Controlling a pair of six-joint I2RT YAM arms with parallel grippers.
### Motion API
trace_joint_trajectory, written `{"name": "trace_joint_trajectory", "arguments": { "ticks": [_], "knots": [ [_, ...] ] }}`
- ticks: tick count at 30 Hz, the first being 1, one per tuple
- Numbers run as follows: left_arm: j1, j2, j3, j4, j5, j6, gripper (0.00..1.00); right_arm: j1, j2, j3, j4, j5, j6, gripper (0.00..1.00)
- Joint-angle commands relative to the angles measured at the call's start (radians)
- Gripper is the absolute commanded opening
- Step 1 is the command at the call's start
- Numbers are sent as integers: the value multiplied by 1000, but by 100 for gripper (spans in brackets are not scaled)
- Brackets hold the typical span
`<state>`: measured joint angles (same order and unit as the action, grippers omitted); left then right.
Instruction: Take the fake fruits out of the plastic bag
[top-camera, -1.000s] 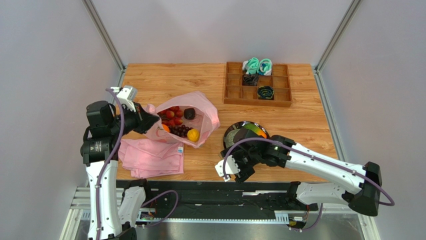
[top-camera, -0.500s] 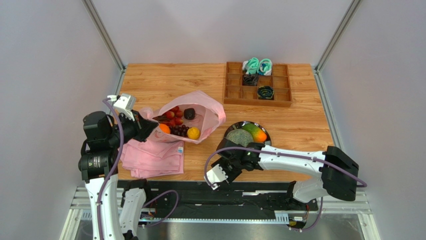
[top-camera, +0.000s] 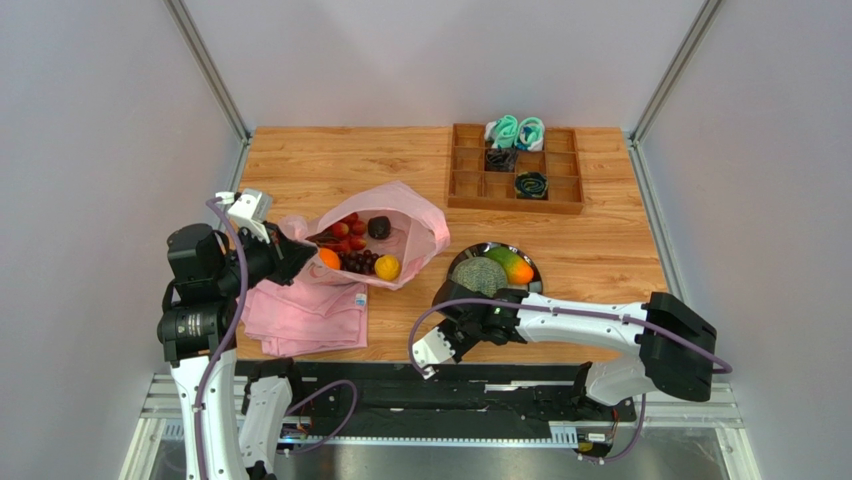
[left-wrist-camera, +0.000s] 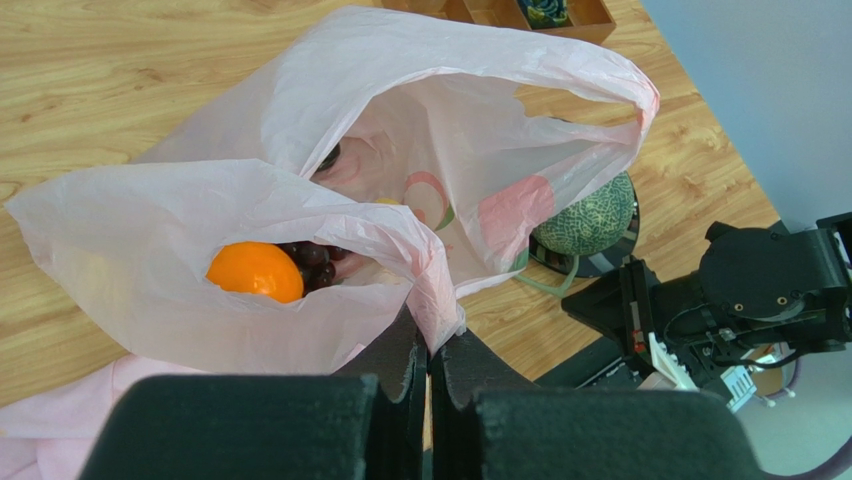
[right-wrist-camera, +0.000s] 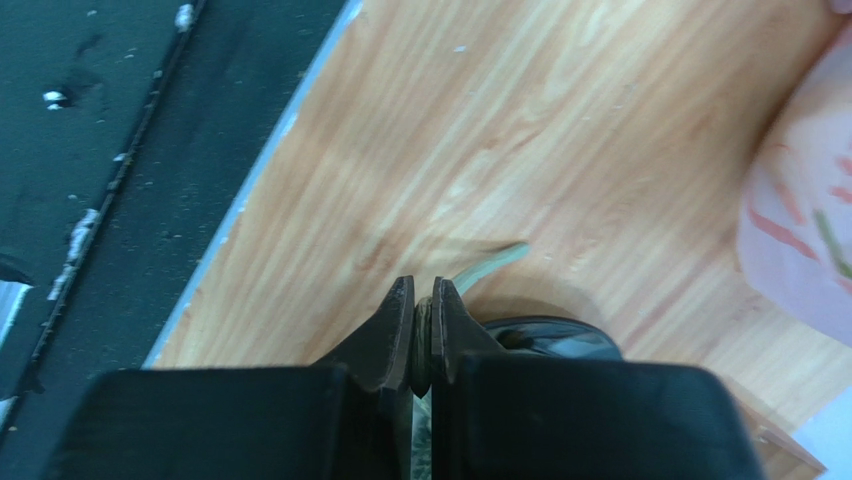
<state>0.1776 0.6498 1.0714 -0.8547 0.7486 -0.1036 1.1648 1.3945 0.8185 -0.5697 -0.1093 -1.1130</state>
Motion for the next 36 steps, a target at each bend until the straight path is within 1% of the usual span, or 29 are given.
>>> {"name": "trace_joint_trajectory", "arguments": {
  "ticks": [1, 2, 4, 5, 8, 11, 13, 17, 19, 20, 22, 23, 24, 26, 31, 34, 36],
  "knots": [
    [5, 4, 2, 14, 1, 12, 0, 6, 20, 115, 16, 45, 27, 0],
    [5, 7, 4, 14, -3, 12, 0, 6, 24, 176, -7, 39, 42, 0],
    [5, 10, 4, 14, -5, 12, 0, 6, 29, 241, -31, 23, 100, 0],
    [5, 11, 4, 16, -6, 10, 0, 6, 31, 313, -60, 7, 119, 0],
    [5, 16, -2, 22, -6, 5, 0, -2, 18, 381, -85, -13, 171, 0],
    [5, 16, -11, 28, -3, -2, 0, -23, -5, 378, -82, -6, 168, 0],
    [3, 17, -19, 29, 1, -8, 0, -45, -15, 343, -76, 3, 163, 0],
    [5, 24, -28, 37, 8, -16, 0, -134, -44, 288, -45, 19, 188, 0],
    [5, 27, -31, 37, 6, -19, 0, -169, -55, 283, -3, 16, 245, 0],
    [5, 27, -33, 37, 6, -18, 0, -212, -63, 287, 13, -1, 275, 0],
    [5, 31, -33, 39, 5, -21, 0, -263, -60, 333, 33, -41, 392, 0],
    [3, 33, -34, 37, 6, -21, 0, -310, -52, 358, 31, -90, 433, 0],
    [5, 34, -34, 37, 6, -19, 0, -332, -39, 378, 28, -117, 518, 0],
    [5, 39, -37, 31, 5, -16, 0, -379, -31, 422, 30, -199, 590, 0],
    [5, 68, -30, 11, 11, 2, 0, -390, -52, 438, 74, -280, 772, 0],
    [5, 97, -16, -4, 21, 10, 0, -392, -77, 413, 115, -285, 800, 0],
    [5, 112, -5, -12, 28, 19, 0, -399, -92, 358, 145, -271, 795, 0]
  ]
}}
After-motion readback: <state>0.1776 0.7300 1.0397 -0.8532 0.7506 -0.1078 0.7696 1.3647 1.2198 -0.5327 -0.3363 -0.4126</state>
